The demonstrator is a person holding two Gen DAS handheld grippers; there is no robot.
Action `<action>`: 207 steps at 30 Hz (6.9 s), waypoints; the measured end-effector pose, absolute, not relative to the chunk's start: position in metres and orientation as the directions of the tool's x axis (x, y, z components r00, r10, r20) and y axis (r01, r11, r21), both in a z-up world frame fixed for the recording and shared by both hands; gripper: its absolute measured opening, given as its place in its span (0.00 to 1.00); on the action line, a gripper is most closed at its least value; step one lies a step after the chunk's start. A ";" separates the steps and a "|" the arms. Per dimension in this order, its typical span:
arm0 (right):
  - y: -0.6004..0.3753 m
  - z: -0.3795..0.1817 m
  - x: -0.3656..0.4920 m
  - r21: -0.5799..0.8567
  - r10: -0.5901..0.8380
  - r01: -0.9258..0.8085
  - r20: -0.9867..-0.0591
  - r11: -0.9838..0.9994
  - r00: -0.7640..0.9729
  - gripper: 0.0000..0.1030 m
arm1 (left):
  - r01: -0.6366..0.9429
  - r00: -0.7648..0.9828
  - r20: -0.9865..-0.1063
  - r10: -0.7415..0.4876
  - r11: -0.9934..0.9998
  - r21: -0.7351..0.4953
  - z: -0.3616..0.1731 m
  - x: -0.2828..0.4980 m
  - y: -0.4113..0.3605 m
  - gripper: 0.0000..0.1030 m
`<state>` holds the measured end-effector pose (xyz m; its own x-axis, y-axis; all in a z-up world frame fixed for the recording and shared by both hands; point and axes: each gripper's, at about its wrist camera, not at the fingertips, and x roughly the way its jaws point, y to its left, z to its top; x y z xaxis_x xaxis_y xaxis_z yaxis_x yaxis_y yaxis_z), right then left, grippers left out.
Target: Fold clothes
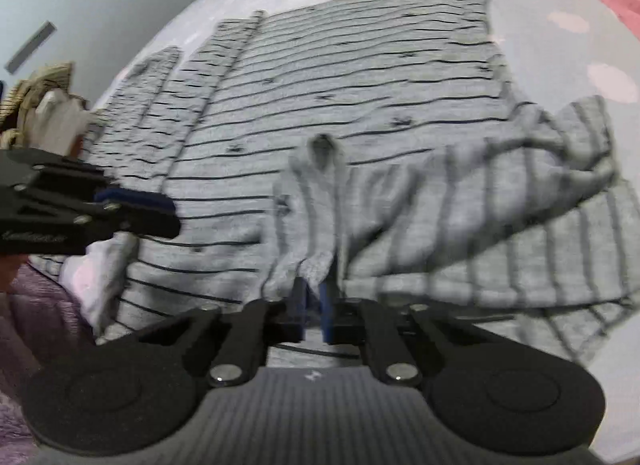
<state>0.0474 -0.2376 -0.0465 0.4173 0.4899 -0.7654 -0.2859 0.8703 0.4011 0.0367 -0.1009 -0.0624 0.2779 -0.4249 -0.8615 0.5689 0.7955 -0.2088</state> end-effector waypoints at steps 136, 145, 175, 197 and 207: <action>-0.294 -0.058 0.048 -0.003 0.058 -0.137 -0.898 0.991 0.437 0.37 | 0.896 0.111 -0.833 -0.543 0.416 -0.151 -0.107 -0.081 -0.148 0.36; -0.304 -0.054 0.042 0.067 0.109 -0.113 -0.898 0.991 0.426 0.38 | 0.834 0.158 -0.878 -0.452 0.537 -0.127 -0.131 -0.065 -0.170 0.09; -0.351 -0.055 0.231 0.161 0.230 -0.303 -0.950 0.939 0.209 0.36 | 0.666 0.326 -0.784 -0.528 0.717 -0.206 -0.002 -0.034 -0.090 0.00; -0.406 -0.052 0.221 0.373 0.372 -0.039 -0.899 0.927 0.230 0.10 | 0.598 0.662 -0.740 -0.119 0.680 0.425 0.088 0.224 -0.209 0.00; -0.416 -0.049 0.210 0.434 0.434 -0.067 -0.851 0.898 0.296 0.10 | 0.630 0.685 -0.724 -0.080 0.564 0.534 0.017 0.346 -0.342 0.00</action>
